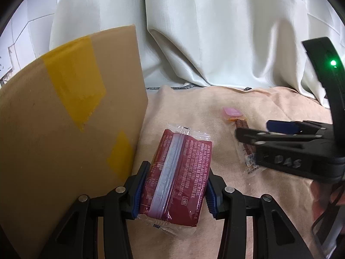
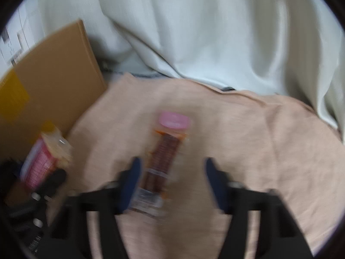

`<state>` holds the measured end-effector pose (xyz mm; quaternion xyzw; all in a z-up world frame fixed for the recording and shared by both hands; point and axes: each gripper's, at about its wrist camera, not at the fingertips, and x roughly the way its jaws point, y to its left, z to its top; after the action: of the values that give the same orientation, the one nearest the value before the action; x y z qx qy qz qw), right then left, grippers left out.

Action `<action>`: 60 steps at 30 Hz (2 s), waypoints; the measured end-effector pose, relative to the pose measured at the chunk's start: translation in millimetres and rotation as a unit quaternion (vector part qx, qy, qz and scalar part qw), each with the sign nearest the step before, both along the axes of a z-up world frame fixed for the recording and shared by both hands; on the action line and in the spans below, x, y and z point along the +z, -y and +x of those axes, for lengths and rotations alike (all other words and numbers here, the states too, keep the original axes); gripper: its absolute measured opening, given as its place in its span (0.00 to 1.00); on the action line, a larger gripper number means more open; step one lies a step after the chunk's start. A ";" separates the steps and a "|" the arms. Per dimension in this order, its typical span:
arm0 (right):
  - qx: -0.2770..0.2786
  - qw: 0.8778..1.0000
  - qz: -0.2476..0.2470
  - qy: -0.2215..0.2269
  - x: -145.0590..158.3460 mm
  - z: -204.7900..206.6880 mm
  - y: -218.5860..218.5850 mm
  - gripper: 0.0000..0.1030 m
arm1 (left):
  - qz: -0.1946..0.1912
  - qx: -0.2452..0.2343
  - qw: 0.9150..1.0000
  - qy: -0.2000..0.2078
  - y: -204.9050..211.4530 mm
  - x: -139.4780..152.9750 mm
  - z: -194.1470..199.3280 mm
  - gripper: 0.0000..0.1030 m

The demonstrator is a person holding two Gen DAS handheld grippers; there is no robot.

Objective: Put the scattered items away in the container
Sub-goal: 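Hold the red packet in the left tool while the right tool grasps the sausage stick, then lift the red packet and sausage stick and carry both over the box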

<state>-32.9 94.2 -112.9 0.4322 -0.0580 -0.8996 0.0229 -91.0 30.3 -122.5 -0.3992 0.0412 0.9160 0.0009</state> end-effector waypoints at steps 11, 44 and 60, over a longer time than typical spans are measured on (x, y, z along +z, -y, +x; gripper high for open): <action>-0.019 0.998 0.057 0.014 -24.3 -15.1 29.3 0.68 | 0.000 -0.005 1.000 0.001 -0.3 7.3 0.1 0.46; -0.027 0.991 -0.005 -0.134 111.9 74.3 -38.9 0.31 | 0.032 -0.030 0.994 -0.100 -32.5 92.4 14.6 0.46; -0.003 0.976 -0.028 -0.215 168.0 84.4 -10.7 0.31 | 0.005 0.023 0.984 -0.178 21.5 173.8 45.4 0.46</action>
<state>51.6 104.9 55.1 0.2272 -0.0785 -0.9697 0.0442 -45.6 8.9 51.3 -0.2308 0.0273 0.9723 -0.0254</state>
